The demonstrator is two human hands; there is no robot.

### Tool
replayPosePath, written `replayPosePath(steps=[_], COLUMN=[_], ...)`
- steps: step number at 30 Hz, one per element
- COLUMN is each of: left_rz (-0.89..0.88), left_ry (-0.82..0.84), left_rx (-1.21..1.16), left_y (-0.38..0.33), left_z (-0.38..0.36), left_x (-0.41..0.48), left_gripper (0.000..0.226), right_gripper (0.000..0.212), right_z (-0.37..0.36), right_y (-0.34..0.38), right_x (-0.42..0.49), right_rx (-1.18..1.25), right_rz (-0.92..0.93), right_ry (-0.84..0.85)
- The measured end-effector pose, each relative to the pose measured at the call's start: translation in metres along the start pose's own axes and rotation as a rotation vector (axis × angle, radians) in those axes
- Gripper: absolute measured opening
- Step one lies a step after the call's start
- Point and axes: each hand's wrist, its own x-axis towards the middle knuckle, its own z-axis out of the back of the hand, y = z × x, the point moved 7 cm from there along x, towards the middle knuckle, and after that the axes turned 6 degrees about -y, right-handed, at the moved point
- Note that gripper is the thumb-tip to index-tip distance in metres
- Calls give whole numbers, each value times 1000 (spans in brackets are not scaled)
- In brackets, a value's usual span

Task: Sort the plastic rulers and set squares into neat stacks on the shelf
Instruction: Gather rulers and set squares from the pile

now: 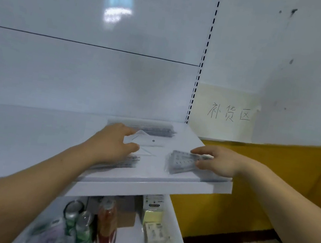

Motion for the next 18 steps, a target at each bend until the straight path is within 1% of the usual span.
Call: replayPosePath(steps=[5, 10, 14, 18], left_rz=[104, 260, 322, 335], left_ry=[-35, -30, 5, 28], left_rx=[11, 20, 24, 40], left_y=[9, 40, 51, 53], left_z=[13, 20, 14, 10], left_x=[-22, -47, -56, -56], left_gripper=[43, 52, 53, 55], right_gripper=[57, 65, 68, 71], right_z=[0, -10, -19, -20], right_y=[16, 50, 59, 58], right_x=[4, 5, 6, 4], right_rx=[18, 17, -29, -56], right_rz=[134, 263, 272, 263], right_ry=[-7, -38, -19, 0])
